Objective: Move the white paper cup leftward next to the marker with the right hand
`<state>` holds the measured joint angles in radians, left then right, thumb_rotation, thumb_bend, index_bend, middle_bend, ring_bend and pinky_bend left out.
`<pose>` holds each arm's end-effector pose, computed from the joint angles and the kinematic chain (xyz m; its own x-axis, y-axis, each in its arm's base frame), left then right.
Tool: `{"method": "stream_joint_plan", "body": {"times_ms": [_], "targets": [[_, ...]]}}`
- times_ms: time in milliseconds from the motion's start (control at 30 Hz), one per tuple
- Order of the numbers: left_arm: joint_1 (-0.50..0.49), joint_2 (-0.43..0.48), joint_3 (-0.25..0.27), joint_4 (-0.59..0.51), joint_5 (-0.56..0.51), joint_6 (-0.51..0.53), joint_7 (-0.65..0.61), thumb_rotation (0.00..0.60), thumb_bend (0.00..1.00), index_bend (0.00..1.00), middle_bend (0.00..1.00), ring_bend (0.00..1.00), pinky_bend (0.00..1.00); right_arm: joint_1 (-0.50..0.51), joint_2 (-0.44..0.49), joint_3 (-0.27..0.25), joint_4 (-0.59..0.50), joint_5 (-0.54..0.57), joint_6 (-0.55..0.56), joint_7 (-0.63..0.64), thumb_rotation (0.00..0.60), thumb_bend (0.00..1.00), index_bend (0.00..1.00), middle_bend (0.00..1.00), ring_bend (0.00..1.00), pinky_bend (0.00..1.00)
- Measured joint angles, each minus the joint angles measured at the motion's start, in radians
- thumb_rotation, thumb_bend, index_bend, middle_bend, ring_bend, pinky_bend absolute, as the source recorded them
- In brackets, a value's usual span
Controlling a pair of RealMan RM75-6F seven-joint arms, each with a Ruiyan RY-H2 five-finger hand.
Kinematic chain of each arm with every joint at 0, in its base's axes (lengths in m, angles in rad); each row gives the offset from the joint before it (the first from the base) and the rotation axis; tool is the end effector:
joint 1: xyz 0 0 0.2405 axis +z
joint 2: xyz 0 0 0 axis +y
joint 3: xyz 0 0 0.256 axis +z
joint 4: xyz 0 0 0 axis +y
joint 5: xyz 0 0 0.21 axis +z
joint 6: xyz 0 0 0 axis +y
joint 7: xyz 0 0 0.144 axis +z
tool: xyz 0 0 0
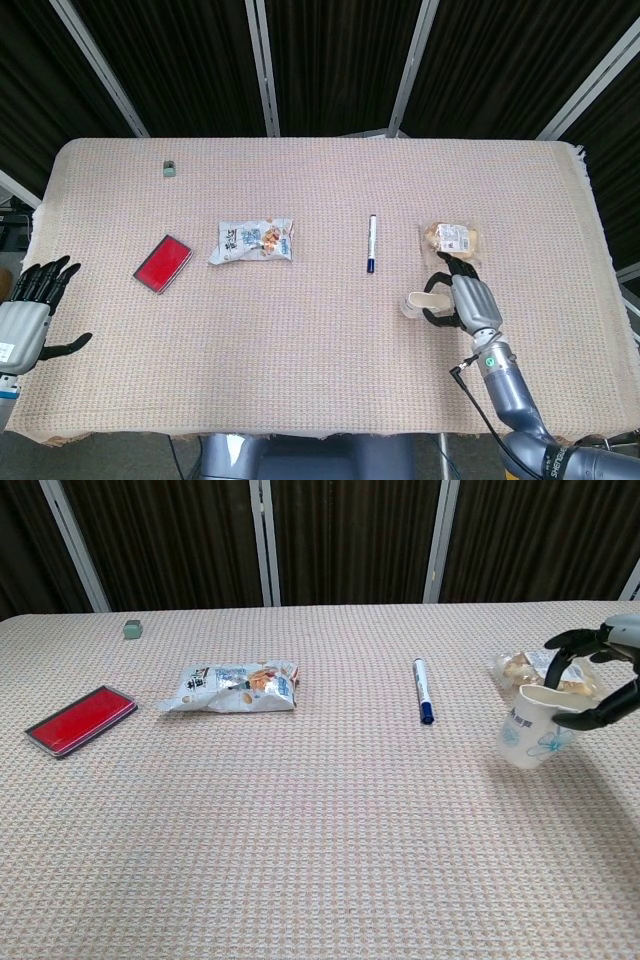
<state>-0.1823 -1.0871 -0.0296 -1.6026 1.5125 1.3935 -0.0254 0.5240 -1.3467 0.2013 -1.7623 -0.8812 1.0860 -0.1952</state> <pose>-0.3024 0.2067 0.1552 0.4196 0.0705 0.9050 0.9053 -0.1049 -0.4116 -0.2122 -0.3003 0.0479 0.0682 -0.3088 0.9487 -0.9944 0.0559 0.0897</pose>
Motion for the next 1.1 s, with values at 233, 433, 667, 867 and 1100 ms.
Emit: {"method": "stream_joint_plan", "body": {"times_ms": [233, 433, 667, 867, 1100], "targets": [[0.0, 0.0, 0.0, 0.0, 0.0, 0.0, -0.002, 0.6, 0.11, 0.0, 0.0, 0.0, 0.0, 0.018, -0.093, -0.006, 0.099, 0.033, 0.018, -0.057, 0.6, 0.19, 0.48, 0.03, 0.0, 0.0], [0.0, 0.001, 0.001, 0.001, 0.001, -0.001, -0.007, 0.6, 0.11, 0.0, 0.0, 0.0, 0.0, 0.026, -0.121, -0.011, 0.168, 0.058, 0.037, -0.121, 0.6, 0.19, 0.45, 0.01, 0.0, 0.0], [0.0, 0.001, 0.001, 0.001, 0.001, 0.0, -0.005, 0.6, 0.11, 0.0, 0.0, 0.0, 0.0, 0.03, -0.124, -0.007, 0.205, 0.156, 0.049, -0.213, 0.6, 0.18, 0.18, 0.0, 0.0, 0.0], [0.001, 0.0, 0.001, 0.0, 0.0, 0.001, -0.001, 0.6, 0.11, 0.0, 0.0, 0.0, 0.0, 0.044, -0.122, -0.012, 0.205, 0.265, 0.074, -0.357, 0.6, 0.16, 0.04, 0.0, 0.0, 0.0], [0.001, 0.0, 0.001, 0.001, 0.001, 0.002, -0.003, 0.6, 0.11, 0.0, 0.0, 0.0, 0.0, 0.041, -0.148, -0.031, 0.198, 0.171, 0.138, -0.365, 0.6, 0.13, 0.18, 0.0, 0.0, 0.0]]}}
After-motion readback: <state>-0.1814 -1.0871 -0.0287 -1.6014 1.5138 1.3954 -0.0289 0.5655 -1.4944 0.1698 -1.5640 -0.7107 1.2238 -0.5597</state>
